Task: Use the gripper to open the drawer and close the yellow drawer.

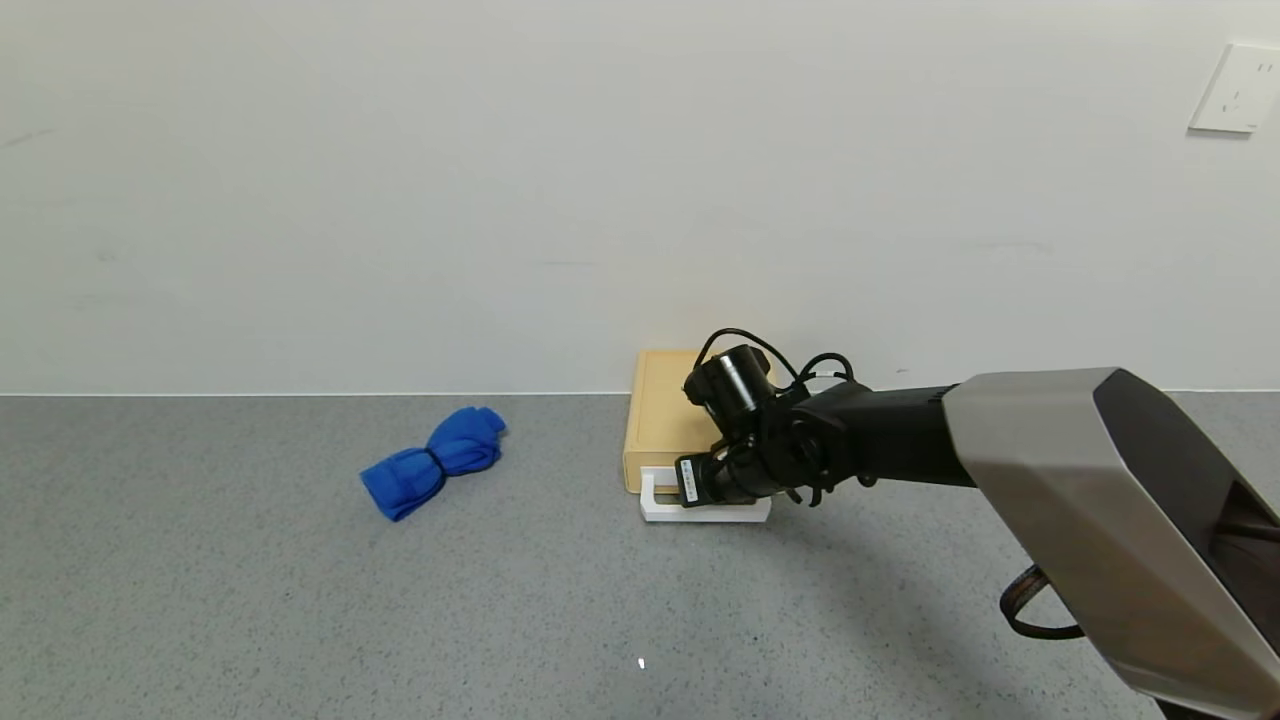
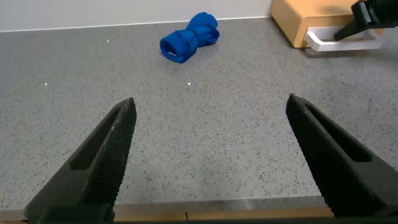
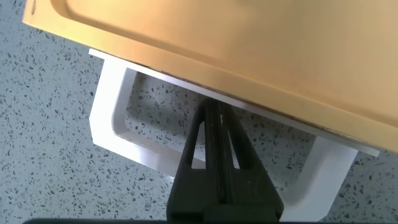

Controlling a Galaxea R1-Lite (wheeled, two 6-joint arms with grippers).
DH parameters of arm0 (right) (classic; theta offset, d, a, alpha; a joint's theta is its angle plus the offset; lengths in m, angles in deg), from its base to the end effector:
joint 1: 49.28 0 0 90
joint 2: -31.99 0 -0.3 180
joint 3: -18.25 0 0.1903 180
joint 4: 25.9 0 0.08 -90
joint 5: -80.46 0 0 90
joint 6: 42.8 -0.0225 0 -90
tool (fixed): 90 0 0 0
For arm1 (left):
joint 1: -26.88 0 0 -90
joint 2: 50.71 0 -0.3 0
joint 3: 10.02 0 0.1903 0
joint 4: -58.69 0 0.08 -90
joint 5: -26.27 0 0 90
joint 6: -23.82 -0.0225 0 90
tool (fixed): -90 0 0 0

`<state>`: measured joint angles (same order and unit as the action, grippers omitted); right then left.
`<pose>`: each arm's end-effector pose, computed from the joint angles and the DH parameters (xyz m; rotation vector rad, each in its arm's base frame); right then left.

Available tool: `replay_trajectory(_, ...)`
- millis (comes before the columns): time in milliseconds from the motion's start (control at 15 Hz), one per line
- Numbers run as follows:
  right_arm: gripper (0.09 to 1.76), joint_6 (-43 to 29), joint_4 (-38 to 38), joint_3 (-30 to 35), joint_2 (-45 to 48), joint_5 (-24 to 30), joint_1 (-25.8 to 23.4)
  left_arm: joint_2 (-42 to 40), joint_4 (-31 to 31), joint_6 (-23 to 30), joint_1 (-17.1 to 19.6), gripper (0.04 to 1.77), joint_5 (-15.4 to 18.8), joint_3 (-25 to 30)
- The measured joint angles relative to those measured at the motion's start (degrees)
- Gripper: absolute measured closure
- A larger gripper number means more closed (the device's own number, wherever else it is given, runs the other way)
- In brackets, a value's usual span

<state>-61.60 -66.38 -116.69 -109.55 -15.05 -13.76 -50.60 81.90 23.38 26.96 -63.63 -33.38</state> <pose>0.4031 0.2851 0.0897 0.0136 0.8450 0.3586 -0.0227 -0.0001 0.0758 0.0077 -0.0007 -0.0003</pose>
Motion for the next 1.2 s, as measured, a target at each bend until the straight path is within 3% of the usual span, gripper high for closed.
replay_trajectory(600, 1.73, 1.24, -0.72, 5.67, 10.18, 0.17, 1.99, 0.0, 0.0, 0.09, 0.0, 0.07, 0.0, 0.0)
replay_trajectory(867, 1.73, 7.42, 0.02, 15.2, 20.05, 2.24, 0.8, 0.0, 0.0, 0.09, 0.0, 0.07, 0.0, 0.0)
replay_trajectory(1200, 1.73, 19.48, 6.53, 32.46, 33.24, 12.48, -6.91, 0.0, 0.0, 0.11, 0.0, 0.07, 0.0, 0.0)
